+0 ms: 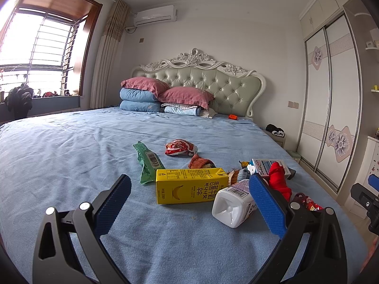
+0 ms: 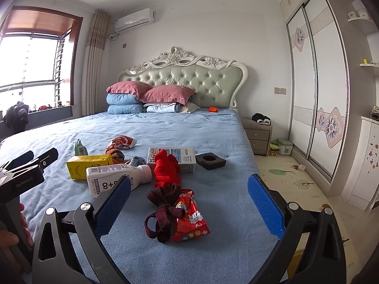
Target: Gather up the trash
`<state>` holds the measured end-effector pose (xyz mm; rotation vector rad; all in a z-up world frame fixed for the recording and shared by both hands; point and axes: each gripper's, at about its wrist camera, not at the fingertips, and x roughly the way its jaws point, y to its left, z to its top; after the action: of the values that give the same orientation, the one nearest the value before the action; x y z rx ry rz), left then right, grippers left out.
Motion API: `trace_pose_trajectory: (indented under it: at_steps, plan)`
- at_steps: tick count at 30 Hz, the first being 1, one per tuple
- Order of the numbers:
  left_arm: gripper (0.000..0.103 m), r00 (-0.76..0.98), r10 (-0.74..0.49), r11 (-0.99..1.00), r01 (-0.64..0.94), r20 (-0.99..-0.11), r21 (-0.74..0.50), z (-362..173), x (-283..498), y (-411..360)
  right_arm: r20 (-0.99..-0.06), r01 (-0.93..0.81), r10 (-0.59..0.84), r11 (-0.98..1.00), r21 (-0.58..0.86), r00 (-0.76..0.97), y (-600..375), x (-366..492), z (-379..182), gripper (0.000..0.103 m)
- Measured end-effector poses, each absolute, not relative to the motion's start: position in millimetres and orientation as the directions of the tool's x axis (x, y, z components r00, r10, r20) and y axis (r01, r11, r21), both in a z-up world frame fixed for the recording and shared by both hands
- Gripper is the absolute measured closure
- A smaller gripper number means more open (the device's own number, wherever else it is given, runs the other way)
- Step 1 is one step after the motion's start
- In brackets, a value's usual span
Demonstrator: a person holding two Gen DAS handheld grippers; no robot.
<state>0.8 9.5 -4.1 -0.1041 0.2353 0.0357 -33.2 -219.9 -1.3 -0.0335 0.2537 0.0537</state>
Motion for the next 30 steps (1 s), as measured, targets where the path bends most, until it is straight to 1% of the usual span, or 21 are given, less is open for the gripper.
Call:
trace_pose_trajectory:
  at_steps: [30]
  plan:
    - [0.004, 0.972, 0.024, 0.994, -0.048, -0.235, -0.097, -3.5, 0.8, 8.6, -0.250, -0.057, 0.048, 0.998, -0.028, 0.967, -220.1, -34.5, -0.1, 0.008]
